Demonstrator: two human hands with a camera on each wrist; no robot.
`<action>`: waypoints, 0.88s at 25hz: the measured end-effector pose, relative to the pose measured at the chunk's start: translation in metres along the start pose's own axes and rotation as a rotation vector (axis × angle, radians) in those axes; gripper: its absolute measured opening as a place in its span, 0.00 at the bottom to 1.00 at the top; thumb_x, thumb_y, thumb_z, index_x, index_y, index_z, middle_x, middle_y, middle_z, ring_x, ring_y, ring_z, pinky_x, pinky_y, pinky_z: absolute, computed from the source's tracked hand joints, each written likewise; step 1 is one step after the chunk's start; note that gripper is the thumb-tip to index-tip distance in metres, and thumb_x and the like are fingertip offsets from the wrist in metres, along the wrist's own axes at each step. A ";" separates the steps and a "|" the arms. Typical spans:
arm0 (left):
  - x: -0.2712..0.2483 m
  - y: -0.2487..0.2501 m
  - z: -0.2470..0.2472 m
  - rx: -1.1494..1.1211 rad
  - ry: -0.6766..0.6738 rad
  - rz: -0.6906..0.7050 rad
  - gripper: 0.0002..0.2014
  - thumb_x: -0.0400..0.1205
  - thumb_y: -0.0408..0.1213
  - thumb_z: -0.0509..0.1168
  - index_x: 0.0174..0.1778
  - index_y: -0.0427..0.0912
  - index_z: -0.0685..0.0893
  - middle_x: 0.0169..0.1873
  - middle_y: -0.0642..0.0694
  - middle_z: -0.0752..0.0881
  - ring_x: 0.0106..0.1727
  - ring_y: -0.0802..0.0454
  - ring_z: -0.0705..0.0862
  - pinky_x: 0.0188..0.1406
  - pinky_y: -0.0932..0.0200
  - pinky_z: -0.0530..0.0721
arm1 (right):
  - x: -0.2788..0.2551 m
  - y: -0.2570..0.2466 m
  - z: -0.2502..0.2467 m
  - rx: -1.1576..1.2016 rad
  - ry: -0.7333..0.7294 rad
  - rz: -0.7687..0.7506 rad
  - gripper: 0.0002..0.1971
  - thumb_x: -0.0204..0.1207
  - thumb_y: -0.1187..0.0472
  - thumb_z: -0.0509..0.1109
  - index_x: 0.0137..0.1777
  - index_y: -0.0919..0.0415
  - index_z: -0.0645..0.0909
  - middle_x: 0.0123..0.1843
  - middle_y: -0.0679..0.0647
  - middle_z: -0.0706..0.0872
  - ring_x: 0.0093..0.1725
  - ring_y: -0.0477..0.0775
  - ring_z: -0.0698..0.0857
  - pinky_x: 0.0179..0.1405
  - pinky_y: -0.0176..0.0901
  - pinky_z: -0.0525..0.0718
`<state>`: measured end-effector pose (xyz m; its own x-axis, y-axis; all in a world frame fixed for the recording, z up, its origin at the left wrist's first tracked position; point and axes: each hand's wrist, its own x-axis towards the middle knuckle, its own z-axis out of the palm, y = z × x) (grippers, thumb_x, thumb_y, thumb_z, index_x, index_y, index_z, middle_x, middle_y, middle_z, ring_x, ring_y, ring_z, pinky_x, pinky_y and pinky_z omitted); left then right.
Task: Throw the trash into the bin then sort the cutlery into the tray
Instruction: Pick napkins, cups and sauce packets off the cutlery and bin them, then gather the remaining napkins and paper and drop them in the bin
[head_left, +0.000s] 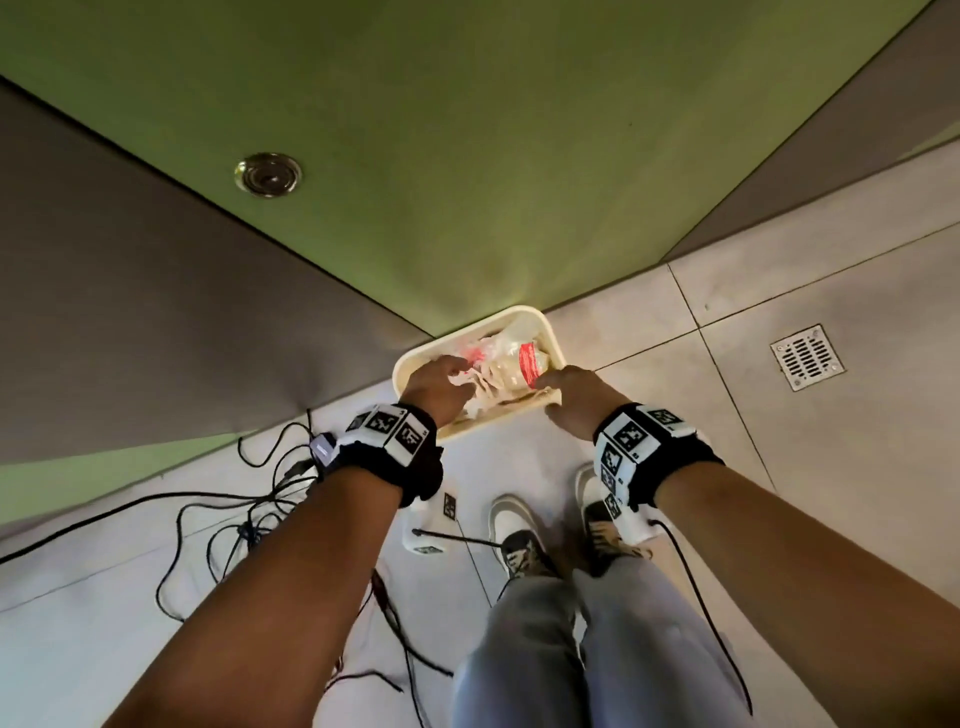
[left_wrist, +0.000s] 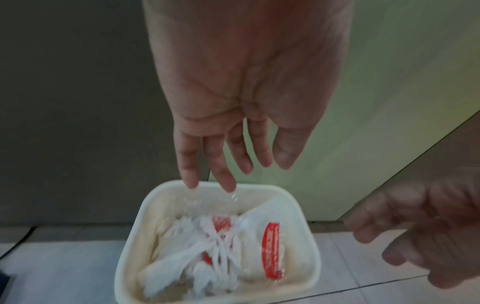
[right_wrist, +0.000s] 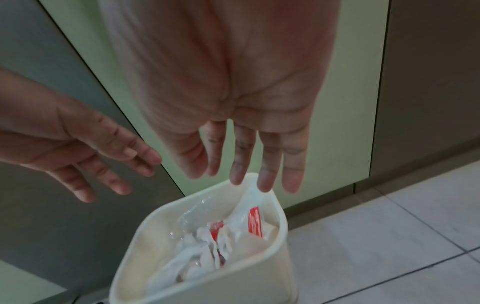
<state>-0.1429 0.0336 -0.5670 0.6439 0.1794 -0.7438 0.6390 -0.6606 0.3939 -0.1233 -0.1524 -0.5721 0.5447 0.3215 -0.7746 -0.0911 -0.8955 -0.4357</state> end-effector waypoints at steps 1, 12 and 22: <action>-0.017 0.011 -0.010 -0.030 -0.035 0.013 0.18 0.80 0.32 0.65 0.66 0.39 0.80 0.67 0.39 0.81 0.63 0.44 0.82 0.55 0.63 0.81 | -0.019 -0.007 -0.008 0.007 -0.008 -0.001 0.21 0.76 0.66 0.62 0.70 0.55 0.75 0.72 0.59 0.77 0.72 0.59 0.75 0.74 0.46 0.72; -0.290 0.129 -0.173 -0.138 0.065 0.399 0.14 0.80 0.31 0.66 0.61 0.40 0.84 0.46 0.49 0.86 0.39 0.58 0.83 0.39 0.83 0.74 | -0.268 -0.163 -0.164 -0.180 0.053 -0.211 0.22 0.77 0.56 0.66 0.71 0.53 0.73 0.65 0.58 0.82 0.64 0.57 0.81 0.60 0.40 0.76; -0.421 0.150 -0.336 -0.297 0.618 0.489 0.11 0.80 0.34 0.66 0.57 0.45 0.84 0.48 0.52 0.85 0.35 0.61 0.80 0.32 0.83 0.75 | -0.396 -0.276 -0.261 -0.085 0.506 -0.389 0.18 0.76 0.57 0.67 0.66 0.55 0.78 0.62 0.58 0.81 0.56 0.55 0.80 0.51 0.40 0.73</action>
<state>-0.1772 0.1040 -0.0131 0.9363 0.3467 -0.0570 0.2567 -0.5641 0.7848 -0.0962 -0.1130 -0.0252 0.8526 0.4608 -0.2463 0.2470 -0.7709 -0.5872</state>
